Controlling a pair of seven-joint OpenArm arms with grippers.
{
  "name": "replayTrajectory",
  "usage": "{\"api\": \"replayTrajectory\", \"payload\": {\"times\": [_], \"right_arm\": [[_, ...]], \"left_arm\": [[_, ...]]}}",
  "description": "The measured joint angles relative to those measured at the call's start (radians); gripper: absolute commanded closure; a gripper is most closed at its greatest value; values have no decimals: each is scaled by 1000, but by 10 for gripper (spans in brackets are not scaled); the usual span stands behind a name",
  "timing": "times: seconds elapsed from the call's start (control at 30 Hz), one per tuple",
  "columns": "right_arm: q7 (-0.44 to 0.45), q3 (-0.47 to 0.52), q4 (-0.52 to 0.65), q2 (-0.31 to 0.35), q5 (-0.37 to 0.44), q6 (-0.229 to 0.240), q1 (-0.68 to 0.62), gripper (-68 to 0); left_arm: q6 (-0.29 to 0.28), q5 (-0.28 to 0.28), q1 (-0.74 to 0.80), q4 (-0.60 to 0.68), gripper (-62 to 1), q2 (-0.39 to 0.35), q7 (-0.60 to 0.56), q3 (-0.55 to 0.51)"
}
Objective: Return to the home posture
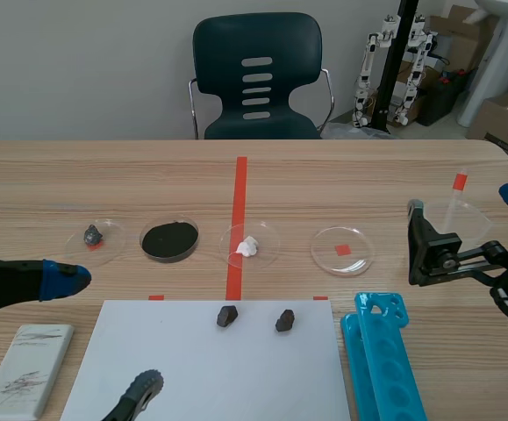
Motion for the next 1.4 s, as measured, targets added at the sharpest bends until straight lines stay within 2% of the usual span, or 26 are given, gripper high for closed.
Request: {"api": "replayTrajectory", "payload": {"times": [0.23,0.27,0.43,0.53,0.73,1.0,1.2,1.27,1.4], "right_arm": [[-24,0,0,0,0,-5,0,-655],[-23,0,3,1,0,-20,-3,-655],[-23,0,98,40,3,-27,-64,-655],[-23,0,176,53,4,-26,-129,-655],[-22,0,388,80,4,-26,-349,-655],[9,0,577,142,5,-26,-626,-655],[10,0,609,148,30,-19,-743,-655],[52,0,609,147,30,-19,-771,-655],[79,0,609,147,30,-19,-792,-655]], "left_arm": [[0,0,0,0,-542,0,0,0],[0,0,0,0,-542,0,0,0],[0,0,0,0,-542,0,0,0],[0,0,0,0,-542,0,0,0],[0,0,0,0,-542,0,2,0],[0,0,0,0,-542,0,1,0],[0,0,0,0,-542,0,0,0],[0,0,0,0,-542,0,1,0],[0,0,0,0,-542,0,0,0]]}}
